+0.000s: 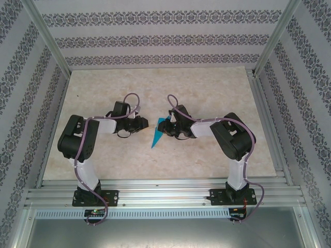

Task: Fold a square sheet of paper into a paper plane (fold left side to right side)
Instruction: Fold the wing for the fifth time at the center of the table.

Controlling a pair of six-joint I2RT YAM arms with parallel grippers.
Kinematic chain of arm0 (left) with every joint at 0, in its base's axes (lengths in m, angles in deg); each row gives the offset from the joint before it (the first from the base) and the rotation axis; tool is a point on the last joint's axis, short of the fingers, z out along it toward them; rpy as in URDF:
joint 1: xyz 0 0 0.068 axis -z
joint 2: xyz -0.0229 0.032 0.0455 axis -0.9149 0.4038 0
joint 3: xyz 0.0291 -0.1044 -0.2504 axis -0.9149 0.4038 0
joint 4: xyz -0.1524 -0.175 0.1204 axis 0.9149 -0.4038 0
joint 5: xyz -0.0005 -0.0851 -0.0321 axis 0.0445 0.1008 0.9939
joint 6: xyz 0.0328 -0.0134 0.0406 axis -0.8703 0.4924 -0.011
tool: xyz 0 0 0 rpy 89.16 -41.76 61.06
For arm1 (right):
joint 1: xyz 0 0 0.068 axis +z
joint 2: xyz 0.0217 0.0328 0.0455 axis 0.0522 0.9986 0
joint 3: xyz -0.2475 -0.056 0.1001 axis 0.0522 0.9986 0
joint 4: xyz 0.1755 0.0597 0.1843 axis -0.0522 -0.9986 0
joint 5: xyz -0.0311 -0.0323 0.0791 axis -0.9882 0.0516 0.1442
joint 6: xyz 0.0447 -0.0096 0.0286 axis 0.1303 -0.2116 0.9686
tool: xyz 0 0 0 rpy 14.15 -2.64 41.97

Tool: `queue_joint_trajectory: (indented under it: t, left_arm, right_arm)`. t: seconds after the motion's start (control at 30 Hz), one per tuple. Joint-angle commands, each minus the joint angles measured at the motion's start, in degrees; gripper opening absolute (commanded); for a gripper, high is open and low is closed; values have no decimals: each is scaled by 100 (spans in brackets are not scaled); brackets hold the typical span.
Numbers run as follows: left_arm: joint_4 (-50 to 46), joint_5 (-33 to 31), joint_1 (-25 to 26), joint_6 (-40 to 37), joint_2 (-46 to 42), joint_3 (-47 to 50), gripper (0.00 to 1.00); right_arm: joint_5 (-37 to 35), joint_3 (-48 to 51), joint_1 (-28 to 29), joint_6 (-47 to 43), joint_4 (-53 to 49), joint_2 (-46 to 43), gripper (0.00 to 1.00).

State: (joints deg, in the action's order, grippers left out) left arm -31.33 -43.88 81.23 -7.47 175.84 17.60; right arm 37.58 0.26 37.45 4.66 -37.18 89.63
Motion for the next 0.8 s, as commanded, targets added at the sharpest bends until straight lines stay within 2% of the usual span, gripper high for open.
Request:
queue_joint_trajectory:
  t: [0.0,0.1,0.17,0.27,0.33,0.43,0.77]
  left_arm:
    - [-7,29,75,-217,-504,596,25]
    - [202,148,325,-114,-860,1058,31]
    - [314,156,534,-21,-1056,1222,31]
    - [540,194,800,228,-1350,1311,22]
    - [359,98,922,208,-1593,1221,16]
    - [-68,16,1040,65,-1797,949,14]
    - [99,-45,1546,55,-1148,674,13]
  right_arm:
    - [-72,156,-14,70,-71,170,25]
    - [-42,154,-9,70,-43,172,25]
    - [-37,155,-17,61,-49,166,25]
    - [-38,153,-10,47,-60,171,24]
    - [-33,137,-10,26,-78,172,24]
    - [-38,134,-15,7,-111,172,25]
    - [-37,108,-9,11,-137,190,25]
